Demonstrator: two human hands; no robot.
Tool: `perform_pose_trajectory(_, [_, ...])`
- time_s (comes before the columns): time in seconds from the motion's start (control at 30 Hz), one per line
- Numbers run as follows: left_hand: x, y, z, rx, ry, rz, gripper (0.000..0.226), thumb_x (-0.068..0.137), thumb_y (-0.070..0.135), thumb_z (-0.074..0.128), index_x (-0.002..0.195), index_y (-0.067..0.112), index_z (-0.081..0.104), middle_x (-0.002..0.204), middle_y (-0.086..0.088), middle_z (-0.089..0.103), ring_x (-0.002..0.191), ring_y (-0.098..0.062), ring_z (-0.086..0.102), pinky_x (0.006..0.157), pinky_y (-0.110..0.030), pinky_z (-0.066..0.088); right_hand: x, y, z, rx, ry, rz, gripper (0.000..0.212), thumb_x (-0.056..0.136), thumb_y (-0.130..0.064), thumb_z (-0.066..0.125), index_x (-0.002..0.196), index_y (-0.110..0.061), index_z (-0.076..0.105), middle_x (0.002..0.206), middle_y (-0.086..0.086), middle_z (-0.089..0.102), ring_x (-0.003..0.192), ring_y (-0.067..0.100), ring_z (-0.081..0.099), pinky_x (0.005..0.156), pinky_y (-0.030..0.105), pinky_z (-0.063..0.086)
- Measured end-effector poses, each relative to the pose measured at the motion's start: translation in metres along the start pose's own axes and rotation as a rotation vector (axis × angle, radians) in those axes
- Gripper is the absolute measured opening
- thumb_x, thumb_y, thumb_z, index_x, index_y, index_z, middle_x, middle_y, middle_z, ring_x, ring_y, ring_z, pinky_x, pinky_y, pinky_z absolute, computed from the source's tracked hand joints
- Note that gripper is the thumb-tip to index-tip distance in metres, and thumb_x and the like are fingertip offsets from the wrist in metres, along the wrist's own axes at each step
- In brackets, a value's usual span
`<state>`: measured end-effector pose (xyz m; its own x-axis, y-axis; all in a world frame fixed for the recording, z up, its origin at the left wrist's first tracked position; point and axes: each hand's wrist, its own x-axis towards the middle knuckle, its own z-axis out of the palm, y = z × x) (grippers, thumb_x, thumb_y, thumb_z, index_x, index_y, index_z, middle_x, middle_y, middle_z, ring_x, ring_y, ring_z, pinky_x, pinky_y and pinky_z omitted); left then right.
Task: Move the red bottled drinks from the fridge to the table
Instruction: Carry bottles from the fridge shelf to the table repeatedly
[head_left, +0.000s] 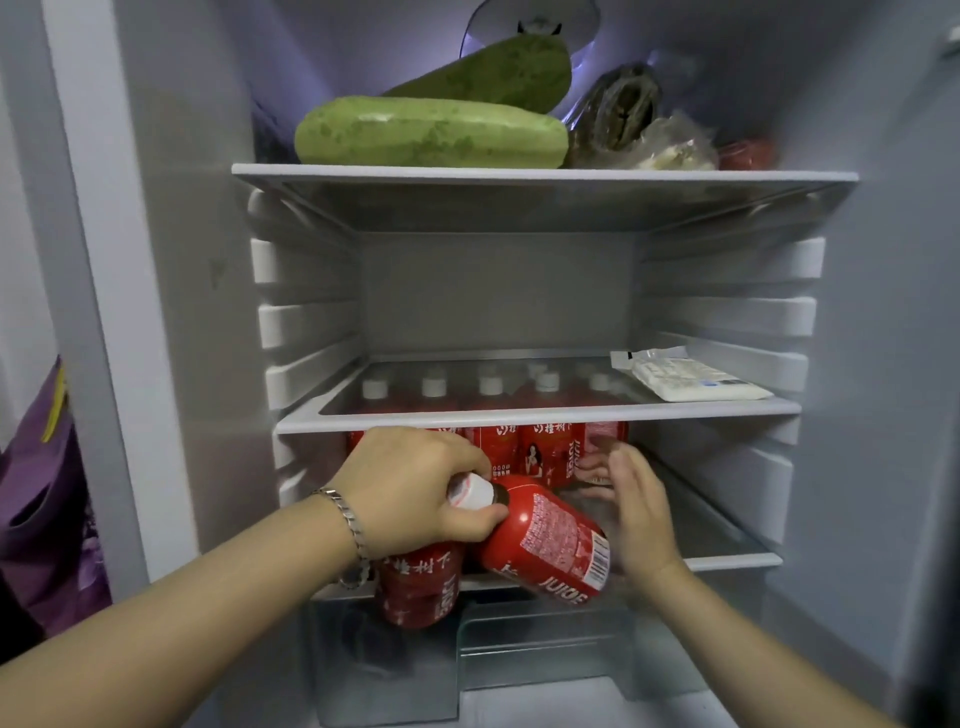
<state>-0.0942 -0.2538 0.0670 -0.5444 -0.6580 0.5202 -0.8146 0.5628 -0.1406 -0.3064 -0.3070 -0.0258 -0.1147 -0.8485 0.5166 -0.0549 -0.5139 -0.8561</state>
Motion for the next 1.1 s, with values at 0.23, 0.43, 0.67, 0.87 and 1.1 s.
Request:
perform_pose_trajectory(0.23, [0.012, 0.01, -0.001, -0.013, -0.061, 0.006, 0.081, 0.052, 0.073, 0.016, 0.103, 0.038, 0.068, 0.098, 0.016, 0.071, 0.089, -0.004, 0.063, 0.075, -0.023, 0.048, 0.09, 0.051, -0.012, -0.449, 0.189, 0.534, 0.077, 0.059, -0.024, 0.086, 0.125, -0.007, 0.051, 0.123, 0.015, 0.06, 0.113, 0.031, 0.06, 0.096, 0.043, 0.051])
perform_pose_trajectory(0.43, [0.01, -0.002, 0.002, -0.104, -0.015, -0.127, 0.077, 0.049, 0.075, 0.02, 0.096, 0.039, 0.069, 0.094, 0.018, 0.071, 0.087, -0.001, 0.061, 0.066, -0.01, 0.037, 0.102, 0.041, -0.014, -0.4, 0.195, 0.487, 0.074, 0.071, -0.011, 0.08, 0.134, -0.006, 0.04, 0.135, 0.016, 0.053, 0.124, 0.029, 0.053, 0.103, 0.036, 0.042])
perform_pose_trajectory(0.67, [0.01, -0.005, -0.001, -0.091, -0.013, -0.135, 0.077, 0.048, 0.075, 0.019, 0.094, 0.04, 0.069, 0.092, 0.019, 0.07, 0.082, 0.0, 0.058, 0.064, -0.008, 0.035, 0.052, 0.02, -0.007, -0.376, 0.29, 0.497, 0.098, 0.048, -0.017, 0.09, 0.132, -0.015, 0.04, 0.131, 0.013, 0.051, 0.12, 0.034, 0.053, 0.099, 0.05, 0.046])
perform_pose_trajectory(0.87, [0.01, -0.005, -0.005, -0.071, -0.066, -0.115, 0.058, 0.061, 0.074, 0.036, 0.096, 0.04, 0.069, 0.086, 0.02, 0.067, 0.072, 0.002, 0.048, 0.056, -0.005, 0.027, -0.012, -0.01, -0.004, -0.456, 0.271, 0.426, 0.107, 0.047, -0.029, 0.091, 0.137, -0.029, 0.033, 0.127, 0.008, 0.042, 0.117, 0.031, 0.05, 0.099, 0.055, 0.043])
perform_pose_trajectory(1.1, [0.011, -0.004, -0.001, -0.058, -0.085, -0.088, 0.037, 0.078, 0.063, 0.053, 0.101, 0.039, 0.067, 0.093, 0.016, 0.068, 0.075, 0.001, 0.046, 0.058, -0.006, 0.028, -0.006, -0.048, -0.015, -0.157, 0.171, 0.412, 0.073, 0.066, -0.04, 0.082, 0.124, -0.017, 0.044, 0.114, 0.001, 0.056, 0.101, 0.02, 0.059, 0.085, 0.035, 0.05])
